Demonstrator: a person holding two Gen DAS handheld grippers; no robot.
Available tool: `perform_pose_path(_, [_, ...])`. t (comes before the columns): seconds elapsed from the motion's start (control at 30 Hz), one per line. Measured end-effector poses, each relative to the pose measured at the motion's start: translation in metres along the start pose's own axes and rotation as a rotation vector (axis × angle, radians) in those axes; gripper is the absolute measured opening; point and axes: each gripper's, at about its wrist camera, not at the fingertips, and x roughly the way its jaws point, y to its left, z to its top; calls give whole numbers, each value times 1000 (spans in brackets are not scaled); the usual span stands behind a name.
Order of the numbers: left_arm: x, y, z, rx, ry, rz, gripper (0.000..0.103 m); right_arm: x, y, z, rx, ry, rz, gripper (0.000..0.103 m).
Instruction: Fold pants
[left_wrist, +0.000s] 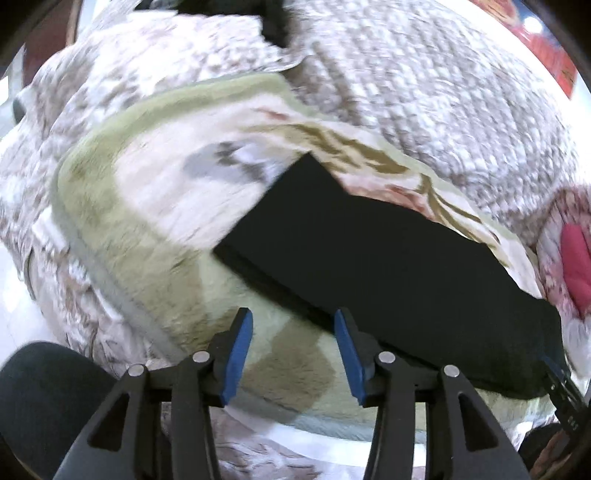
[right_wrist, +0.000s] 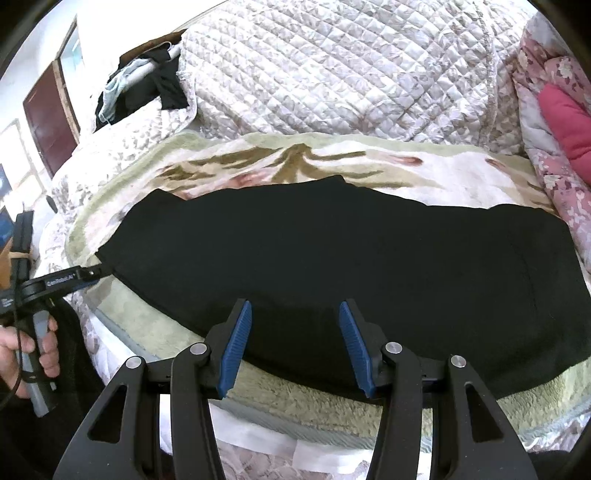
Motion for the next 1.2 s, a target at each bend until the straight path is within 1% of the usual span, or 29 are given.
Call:
perform_pose_path(0.07, [4,5,2,-29,2,-25,49,0,-3,1,13,-4,4,50])
perform_pose_path(0.23, [19,15,12,-96,-26,-69,49,-2,-7,0,26,-7,-1,50])
perform_pose_path(0.33, [25,16,16,-98,-44,-74,49,-5,-10,0,25,-13,-7,50])
perform_pose_path(0.47, [31,15,20,-66,-67,-63,48,-3,-13,3,38,-11,-16,50])
perform_pose_path(0.5, [32,11,21,-44,-68,-38,41,-2,-14,3,39,-12,-16,50])
perform_pose_path(0.53, [32,8,21,-13,-72,4,31,-2,-14,3,39,-14,-17,50])
perform_pose_path(0.57, [32,5,22,10,-73,32,27,-2,-14,3,41,-15,-18,50])
perform_pose_path(0.6, [31,4,23,22,-67,40,21,-3,-14,3,42,-17,-18,50])
perform_pose_path(0.63, [29,4,26,29,-60,36,9,-3,-15,3,44,-20,-18,50])
perform_pose_path(0.67, [28,3,29,40,-55,25,7,-4,-16,3,48,-24,-19,50])
perform_pose_path(0.73, [23,-4,35,66,-55,15,6,-6,-18,3,61,-33,-17,50])
perform_pose_path(0.83, [11,-18,44,101,-69,-34,6,-10,-25,3,86,-45,-14,50])
perform_pose_path(0.9, [2,-34,50,138,-81,-83,6,-14,-29,2,105,-55,-11,50])
perform_pose_path(1.0, [-6,-66,59,209,-89,-164,6,-19,-37,2,136,-71,-10,50])
perform_pose_path(1.1, [-5,-106,65,272,-74,-257,6,-26,-45,0,164,-82,-12,50])
perform_pose_path(1.2, [0,-148,59,346,-45,-348,6,-33,-55,-2,191,-97,-24,50])
